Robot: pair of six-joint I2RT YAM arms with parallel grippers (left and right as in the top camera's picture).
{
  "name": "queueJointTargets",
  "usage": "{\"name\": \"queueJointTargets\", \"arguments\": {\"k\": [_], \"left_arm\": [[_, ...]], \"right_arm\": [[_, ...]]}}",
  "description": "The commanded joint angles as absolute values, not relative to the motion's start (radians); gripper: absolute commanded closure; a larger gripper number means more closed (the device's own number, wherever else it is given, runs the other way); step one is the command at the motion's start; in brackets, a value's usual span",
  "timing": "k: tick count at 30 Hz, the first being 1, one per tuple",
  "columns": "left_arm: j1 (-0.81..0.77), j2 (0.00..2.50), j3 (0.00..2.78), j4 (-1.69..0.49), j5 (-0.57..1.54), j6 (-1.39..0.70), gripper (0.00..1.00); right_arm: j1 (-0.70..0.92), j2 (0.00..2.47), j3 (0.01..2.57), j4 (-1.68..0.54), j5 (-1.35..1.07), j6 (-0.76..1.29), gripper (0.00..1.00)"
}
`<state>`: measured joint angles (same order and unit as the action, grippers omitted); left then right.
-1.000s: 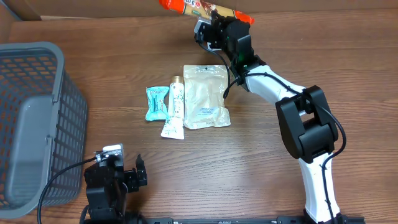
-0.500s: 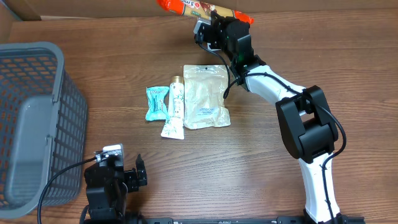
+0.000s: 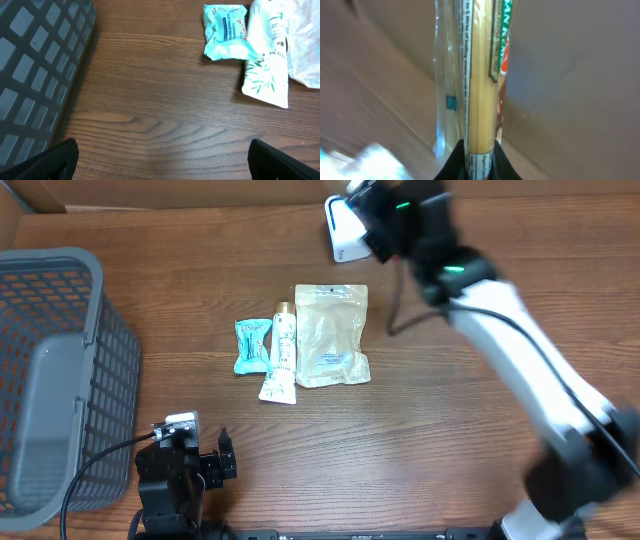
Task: Scan the item barcode
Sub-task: 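Carry the spaghetti package right and lay it on the table's right side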
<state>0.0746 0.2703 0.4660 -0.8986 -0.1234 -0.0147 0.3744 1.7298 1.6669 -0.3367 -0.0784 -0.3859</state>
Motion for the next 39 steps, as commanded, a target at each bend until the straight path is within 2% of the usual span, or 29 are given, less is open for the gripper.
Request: {"name": "queueJointTargets", "arguments": {"k": [1, 6, 11, 17, 23, 31, 33, 34, 37, 39], "left_arm": [[0.08, 0.266, 0.464, -0.894, -0.114, 0.004, 0.0], [0.08, 0.266, 0.464, -0.894, -0.114, 0.004, 0.0], [0.08, 0.266, 0.464, -0.894, -0.114, 0.004, 0.0], [0.08, 0.266, 0.464, -0.894, -0.114, 0.004, 0.0], [0.08, 0.266, 0.464, -0.894, -0.114, 0.004, 0.01], [0.08, 0.266, 0.464, -0.894, -0.114, 0.004, 0.0], [0.08, 0.266, 0.464, -0.894, -0.114, 0.004, 0.0], [0.08, 0.266, 0.464, -0.894, -0.114, 0.004, 0.0], [0.08, 0.266, 0.464, -0.894, -0.114, 0.004, 0.01], [0.08, 0.266, 0.464, -0.894, -0.114, 0.004, 0.01]], "right_arm": [[0.242, 1.533, 1.716, -0.407, -0.299, 0.09, 0.96], [-0.004, 1.481, 1.716, -0.588, -0.55, 0.411, 0.96], [-0.162, 1.519, 1.649, -0.623, -0.584, 0.588, 0.96], [-0.221, 1.569, 1.464, -0.581, -0.436, 0.743, 0.96], [-0.273, 1.571, 1.217, -0.379, -0.303, 0.896, 0.96], [-0.306, 1.571, 1.013, -0.302, -0.123, 0.92, 0.96], [-0.306, 1.571, 0.979, -0.294, -0.102, 0.917, 0.88], [-0.307, 1.572, 0.964, -0.287, -0.097, 0.916, 0.79], [-0.306, 1.574, 0.947, -0.286, -0.096, 0.863, 0.38], [-0.306, 1.574, 0.948, -0.286, -0.124, 0.766, 0.16]]}}
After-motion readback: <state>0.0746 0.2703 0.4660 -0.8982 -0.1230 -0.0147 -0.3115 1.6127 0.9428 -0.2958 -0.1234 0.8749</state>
